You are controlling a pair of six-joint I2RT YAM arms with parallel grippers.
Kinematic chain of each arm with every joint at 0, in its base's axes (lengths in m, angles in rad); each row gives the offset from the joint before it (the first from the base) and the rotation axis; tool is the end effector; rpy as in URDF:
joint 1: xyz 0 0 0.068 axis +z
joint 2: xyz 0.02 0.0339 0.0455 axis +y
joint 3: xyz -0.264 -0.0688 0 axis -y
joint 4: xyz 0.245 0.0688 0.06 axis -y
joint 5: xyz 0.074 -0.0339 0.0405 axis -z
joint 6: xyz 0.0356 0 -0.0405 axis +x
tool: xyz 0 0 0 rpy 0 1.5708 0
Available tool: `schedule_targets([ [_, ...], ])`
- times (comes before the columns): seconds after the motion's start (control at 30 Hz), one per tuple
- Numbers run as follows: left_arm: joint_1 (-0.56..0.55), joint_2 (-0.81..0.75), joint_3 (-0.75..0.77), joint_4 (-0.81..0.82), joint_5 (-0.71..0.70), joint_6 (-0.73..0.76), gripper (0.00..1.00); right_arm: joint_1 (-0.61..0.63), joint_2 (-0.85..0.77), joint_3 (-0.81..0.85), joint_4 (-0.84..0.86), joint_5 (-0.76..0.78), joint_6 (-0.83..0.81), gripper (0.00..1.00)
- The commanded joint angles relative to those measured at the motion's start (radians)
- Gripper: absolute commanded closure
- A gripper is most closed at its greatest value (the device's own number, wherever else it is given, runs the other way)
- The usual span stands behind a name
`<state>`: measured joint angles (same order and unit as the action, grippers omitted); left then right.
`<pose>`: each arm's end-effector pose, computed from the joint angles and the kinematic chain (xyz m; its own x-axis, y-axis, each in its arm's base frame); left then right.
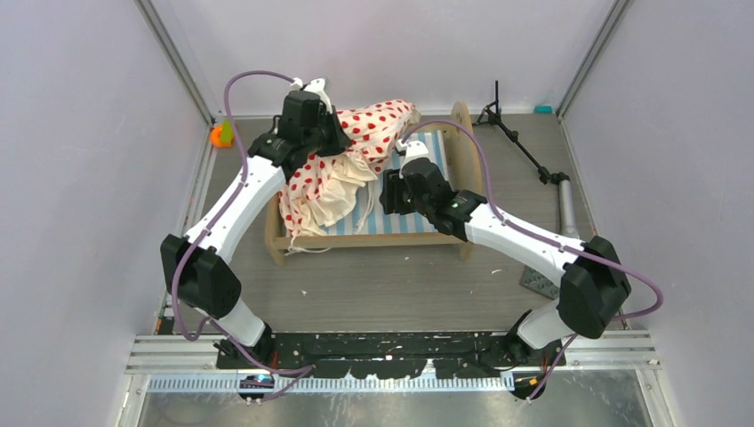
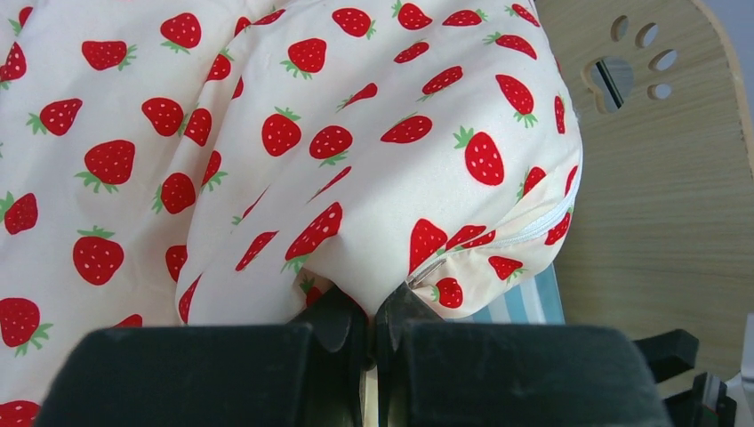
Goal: Set up the pet bed
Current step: Cross the ropes on the bed frame.
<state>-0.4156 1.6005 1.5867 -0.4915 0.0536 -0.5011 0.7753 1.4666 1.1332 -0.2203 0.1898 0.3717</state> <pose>0.3373 -0.1509 0.3810 -0.6027 -0.2584 -0.7550 0.1785 0.8785 -0.4431 0.2449 0.2306 0.2953 -0.5579 -0.0474 -0.8285 -0.3972 0.8918 0.2165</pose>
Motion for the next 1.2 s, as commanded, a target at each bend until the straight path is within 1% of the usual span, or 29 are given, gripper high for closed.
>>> schedule_targets([
  [0.0,0.022,-0.051,-0.012,-0.001,0.017,0.025,1.00,-0.001,0.028,-0.012,0.172,0.037,0.058,0.43],
  [0.07,0.027,-0.051,-0.011,0.000,0.021,0.025,1.00,-0.001,0.045,-0.023,0.210,0.011,0.075,0.44],
  [0.3,0.037,-0.048,0.013,-0.016,0.032,0.036,1.00,-0.001,0.105,-0.021,0.214,0.010,0.088,0.44],
  [0.47,0.046,-0.054,0.011,-0.021,0.031,0.038,1.00,-0.001,0.130,-0.026,0.254,0.004,0.087,0.44],
  [0.77,0.052,-0.064,-0.007,-0.016,0.033,0.034,1.00,-0.001,0.207,0.021,0.266,-0.017,0.082,0.44],
  [0.97,0.060,-0.065,-0.011,-0.018,0.036,0.036,1.00,-0.001,0.232,0.012,0.327,-0.076,0.084,0.44],
  [1.17,0.070,-0.074,-0.021,-0.016,0.040,0.034,1.00,0.011,0.204,-0.015,0.359,-0.073,0.077,0.46],
])
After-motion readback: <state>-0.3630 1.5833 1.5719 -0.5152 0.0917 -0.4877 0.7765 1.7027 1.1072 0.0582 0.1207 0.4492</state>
